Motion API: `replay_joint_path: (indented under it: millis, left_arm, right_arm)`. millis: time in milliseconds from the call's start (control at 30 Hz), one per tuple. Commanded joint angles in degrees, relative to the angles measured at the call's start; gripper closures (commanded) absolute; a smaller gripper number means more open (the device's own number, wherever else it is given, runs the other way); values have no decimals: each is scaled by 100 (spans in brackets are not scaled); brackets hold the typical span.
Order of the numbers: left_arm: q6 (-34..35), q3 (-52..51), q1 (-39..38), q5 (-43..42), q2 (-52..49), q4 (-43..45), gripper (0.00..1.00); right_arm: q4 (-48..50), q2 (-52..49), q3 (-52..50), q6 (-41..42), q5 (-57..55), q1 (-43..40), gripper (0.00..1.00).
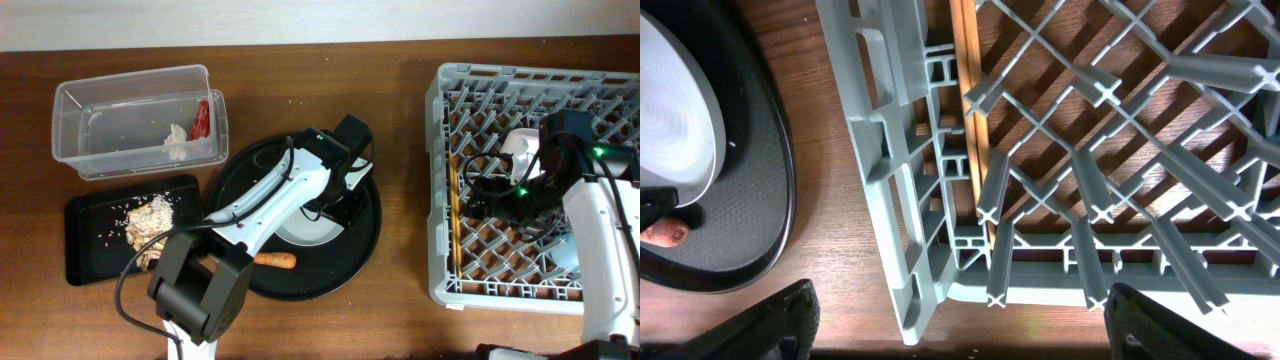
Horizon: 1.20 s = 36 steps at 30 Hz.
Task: Sort waste into correct bins and load items into the dishwasher rack
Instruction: 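Bring the emptied white plate back over the round tray with the left gripper, then grasp the white plate rim with the right gripper, then carry the white plate right and stand it upright in the dish rack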
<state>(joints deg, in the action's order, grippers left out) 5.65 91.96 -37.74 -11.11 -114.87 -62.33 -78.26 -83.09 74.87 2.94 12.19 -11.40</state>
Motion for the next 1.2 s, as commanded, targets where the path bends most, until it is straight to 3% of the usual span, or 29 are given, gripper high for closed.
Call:
replay_joint_path:
  millis: [0, 67, 167, 200, 300, 367, 500, 600, 800, 967, 1000, 1167]
  left_arm:
    - [13, 289, 382, -59, 647, -260, 34]
    - [13, 289, 763, -39, 1126, -461, 30]
    - [15, 289, 1810, -42, 1923, -857, 5]
    - [15, 286, 2162, -42, 2092, -988, 2]
    - [15, 286, 3296, -44, 2310, -1423, 1]
    - [15, 278, 3622, -44, 2306, -1541, 1]
    - [13, 278, 3801, -42, 2306, -1576, 1]
    - [13, 275, 3801, -44, 2306, -1576, 1]
    - [13, 269, 3801, -42, 2306, -1569, 1]
    - [13, 269, 3801, -44, 2306, -1578, 1]
    - [13, 269, 3801, -44, 2306, -1580, 1]
    - [13, 269, 3801, -44, 2306, -1600, 1]
  right_arm:
    - [42, 39, 81, -20, 72, -24, 9]
    - [48, 42, 120, -20, 92, -17, 9]
    - [118, 42, 570, -125, 267, 446, 9]
    - [225, 39, 732, -125, 267, 737, 9]
    - [1027, -28, 870, -72, 260, 2004, 7]
    - [1432, -297, 870, 216, 240, 2680, 7]
    - [1932, -1373, 870, 699, 240, 3528, 9]
    - [2304, -2190, 870, 1196, 267, 3727, 12]
    - [2785, -3414, 870, 1639, 520, 3856, 30]
    - [2940, -3665, 868, 1755, 518, 3856, 76]
    - [2946, -3665, 868, 1784, 518, 3840, 96]
    - [2940, -3394, 883, 1895, 518, 3541, 96]
